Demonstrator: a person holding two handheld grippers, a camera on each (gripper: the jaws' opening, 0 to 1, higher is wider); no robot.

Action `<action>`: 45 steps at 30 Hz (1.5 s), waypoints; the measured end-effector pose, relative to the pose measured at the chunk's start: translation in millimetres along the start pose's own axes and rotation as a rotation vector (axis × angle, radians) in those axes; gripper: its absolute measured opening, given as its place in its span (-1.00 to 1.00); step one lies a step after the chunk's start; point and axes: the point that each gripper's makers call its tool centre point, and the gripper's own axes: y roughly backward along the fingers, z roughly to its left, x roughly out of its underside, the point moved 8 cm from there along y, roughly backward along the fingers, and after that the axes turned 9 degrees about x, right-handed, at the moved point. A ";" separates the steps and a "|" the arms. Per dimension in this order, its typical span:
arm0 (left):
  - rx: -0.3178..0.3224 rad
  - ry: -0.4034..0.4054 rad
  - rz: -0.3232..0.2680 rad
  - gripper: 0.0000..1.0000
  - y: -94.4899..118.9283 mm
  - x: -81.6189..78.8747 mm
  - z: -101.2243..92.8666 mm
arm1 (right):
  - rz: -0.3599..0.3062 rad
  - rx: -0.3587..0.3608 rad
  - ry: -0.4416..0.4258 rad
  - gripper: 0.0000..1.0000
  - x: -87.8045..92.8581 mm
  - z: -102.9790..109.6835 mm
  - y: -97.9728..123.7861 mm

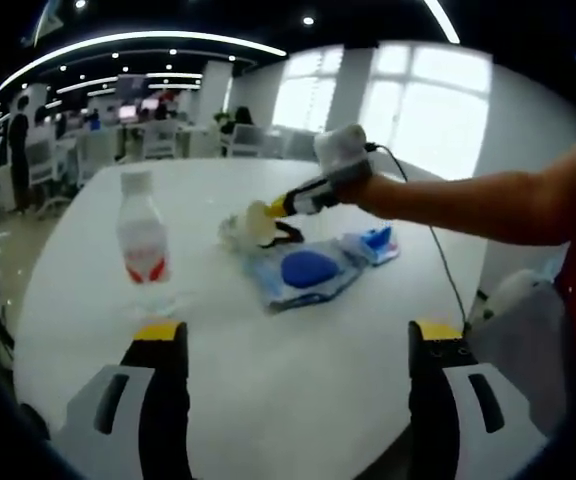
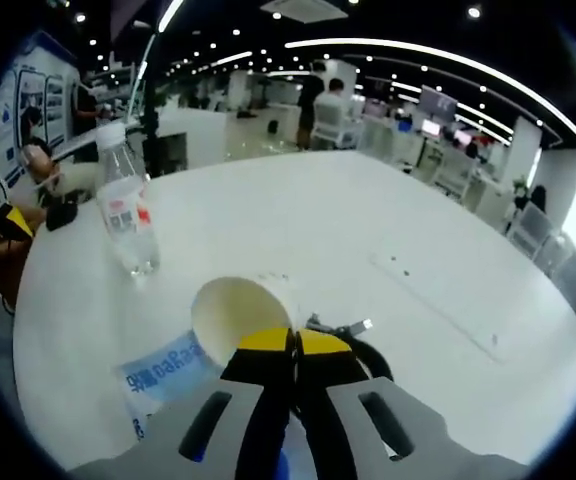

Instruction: Arrange the tabletop items into an orderly group along one side of the table until the central work area is clear of visible clutter.

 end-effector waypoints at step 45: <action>0.049 -0.089 0.001 0.73 -7.7 -12.1 -17.1 | 0.119 -0.130 0.044 -0.98 -33.5 0.5 68.5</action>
